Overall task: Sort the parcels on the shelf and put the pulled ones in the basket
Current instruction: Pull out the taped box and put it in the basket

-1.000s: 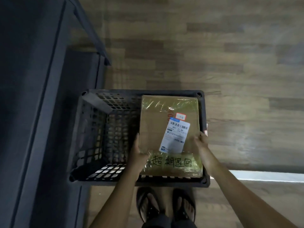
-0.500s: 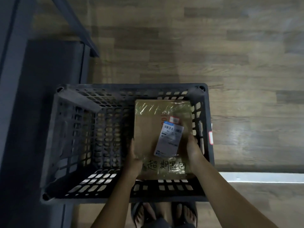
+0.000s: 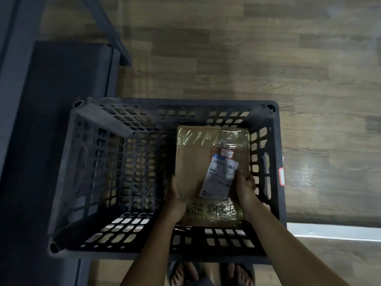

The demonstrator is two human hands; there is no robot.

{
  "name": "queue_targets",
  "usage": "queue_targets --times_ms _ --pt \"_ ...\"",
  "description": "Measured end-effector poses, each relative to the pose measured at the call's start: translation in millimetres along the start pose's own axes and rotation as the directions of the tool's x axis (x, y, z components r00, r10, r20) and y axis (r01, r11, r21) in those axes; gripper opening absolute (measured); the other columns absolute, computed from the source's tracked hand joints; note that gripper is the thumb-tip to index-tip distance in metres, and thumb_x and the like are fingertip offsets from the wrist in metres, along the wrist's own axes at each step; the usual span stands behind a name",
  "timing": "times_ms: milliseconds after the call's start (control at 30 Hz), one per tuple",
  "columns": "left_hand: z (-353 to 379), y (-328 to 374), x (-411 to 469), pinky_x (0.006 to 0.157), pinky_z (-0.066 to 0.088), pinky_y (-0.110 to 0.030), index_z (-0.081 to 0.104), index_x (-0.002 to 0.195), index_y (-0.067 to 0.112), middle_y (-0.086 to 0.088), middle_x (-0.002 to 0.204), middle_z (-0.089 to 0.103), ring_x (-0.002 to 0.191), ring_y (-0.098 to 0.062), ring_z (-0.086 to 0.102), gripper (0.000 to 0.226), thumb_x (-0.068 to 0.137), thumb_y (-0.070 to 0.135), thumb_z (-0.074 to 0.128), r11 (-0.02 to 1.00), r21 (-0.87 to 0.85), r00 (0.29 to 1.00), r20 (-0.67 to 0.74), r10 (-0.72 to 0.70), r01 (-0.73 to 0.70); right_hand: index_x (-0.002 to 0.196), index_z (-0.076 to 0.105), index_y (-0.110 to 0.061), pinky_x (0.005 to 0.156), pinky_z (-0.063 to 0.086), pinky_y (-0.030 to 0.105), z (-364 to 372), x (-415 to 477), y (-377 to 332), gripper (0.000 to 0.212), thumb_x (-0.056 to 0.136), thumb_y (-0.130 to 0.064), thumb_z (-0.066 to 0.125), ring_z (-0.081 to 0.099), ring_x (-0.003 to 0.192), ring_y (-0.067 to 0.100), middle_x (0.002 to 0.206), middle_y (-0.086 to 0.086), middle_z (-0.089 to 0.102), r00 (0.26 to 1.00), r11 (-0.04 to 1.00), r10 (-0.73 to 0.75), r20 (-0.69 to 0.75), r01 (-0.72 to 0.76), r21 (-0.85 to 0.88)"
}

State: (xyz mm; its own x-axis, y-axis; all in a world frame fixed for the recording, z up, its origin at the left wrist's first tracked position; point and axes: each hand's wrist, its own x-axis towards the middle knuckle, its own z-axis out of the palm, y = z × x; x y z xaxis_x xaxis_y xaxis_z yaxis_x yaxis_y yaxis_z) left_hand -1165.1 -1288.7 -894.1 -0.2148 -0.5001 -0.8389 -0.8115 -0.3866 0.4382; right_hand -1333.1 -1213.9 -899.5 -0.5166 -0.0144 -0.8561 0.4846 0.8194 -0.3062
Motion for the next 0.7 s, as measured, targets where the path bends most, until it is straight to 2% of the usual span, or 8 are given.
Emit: queue_targets --times_ms 133,233,333,400,500,567,700 --pt "-4.4 19.7 -19.9 0.119 0.014 -0.044 -0.016 0.15 0.013 -0.012 0.16 -0.002 0.147 -0.028 0.006 0.092 0.091 0.02 0.055 0.925 0.38 0.992 -0.122 0.021 0.027 0.152 0.002 -0.014 0.117 0.008 0.045 6.2 -37.5 -3.0 0.066 0.1 -0.049 0.022 0.005 0.145 0.032 0.159 0.013 0.002 0.986 0.96 -0.148 -0.08 0.124 -0.25" --pt "-16.6 53.2 -53.9 0.119 0.014 -0.047 -0.007 0.152 0.016 -0.01 0.161 -0.004 0.148 -0.026 0.002 0.083 0.091 0.02 0.048 0.913 0.405 0.982 -0.149 0.114 -0.045 0.152 0.006 -0.022 0.117 0.008 0.046 0.7 -77.8 -18.1 0.062 0.099 -0.049 0.024 0.005 0.145 0.029 0.159 0.007 0.004 0.962 0.914 -0.258 -0.09 0.213 -0.344" --pt "-41.4 80.2 -97.2 0.12 0.011 -0.047 -0.001 0.153 0.024 -0.007 0.161 -0.006 0.149 -0.025 0.0 0.07 0.097 0.028 0.04 0.863 0.486 0.953 -0.169 0.25 -0.14 0.152 0.008 -0.028 0.118 0.006 0.045 -24.1 -118.3 -40.4 0.059 0.099 -0.05 0.023 0.004 0.146 0.026 0.16 0.003 0.006 0.937 0.835 -0.35 0.012 0.318 -0.45" --pt "-64.2 96.6 -128.5 0.12 0.01 -0.046 0.0 0.152 0.028 -0.005 0.161 -0.006 0.149 -0.025 0.0 0.065 0.099 0.039 0.035 0.858 0.494 0.948 -0.183 0.26 -0.14 0.151 0.016 -0.031 0.118 0.008 0.046 -41.9 -146.0 -57.8 0.054 0.1 -0.047 0.021 0.008 0.147 0.024 0.16 -0.001 0.013 0.904 0.773 -0.419 0.081 0.402 -0.49" --pt "-98.0 125.4 -180.0 0.12 0.006 -0.047 0.003 0.152 0.033 -0.001 0.161 -0.006 0.149 -0.022 -0.002 0.06 0.099 0.046 0.028 0.902 0.414 0.96 -0.18 0.215 -0.124 0.144 0.033 -0.029 0.116 0.017 0.046 -63.4 -200.0 -87.3 0.048 0.1 -0.042 0.021 0.022 0.143 0.025 0.155 -0.001 0.029 0.845 0.692 -0.511 0.157 0.513 -0.507" --pt "-115.2 141.0 -214.5 0.12 0.005 -0.047 0.003 0.152 0.033 0.0 0.162 -0.006 0.149 -0.022 -0.003 0.059 0.099 0.047 0.025 0.902 0.415 0.961 -0.177 0.211 -0.121 0.146 0.031 -0.027 0.116 0.019 0.045 -72.8 -239.6 -103.2 0.049 0.1 -0.041 0.021 0.022 0.144 0.024 0.156 0.001 0.028 0.822 0.648 -0.531 0.208 0.552 -0.525" --pt "-148.0 163.4 -299.2 0.12 -0.003 -0.044 0.002 0.152 0.031 -0.002 0.161 -0.007 0.148 -0.022 -0.009 0.058 0.1 0.047 0.02 0.862 0.494 0.94 -0.23 0.252 -0.11 0.151 0.018 -0.029 0.12 0.01 0.043 -86.3 -330.3 -134.4 0.053 0.101 -0.044 0.02 0.008 0.148 0.02 0.16 -0.005 0.014 0.744 0.5 -0.57 0.349 0.651 -0.572"
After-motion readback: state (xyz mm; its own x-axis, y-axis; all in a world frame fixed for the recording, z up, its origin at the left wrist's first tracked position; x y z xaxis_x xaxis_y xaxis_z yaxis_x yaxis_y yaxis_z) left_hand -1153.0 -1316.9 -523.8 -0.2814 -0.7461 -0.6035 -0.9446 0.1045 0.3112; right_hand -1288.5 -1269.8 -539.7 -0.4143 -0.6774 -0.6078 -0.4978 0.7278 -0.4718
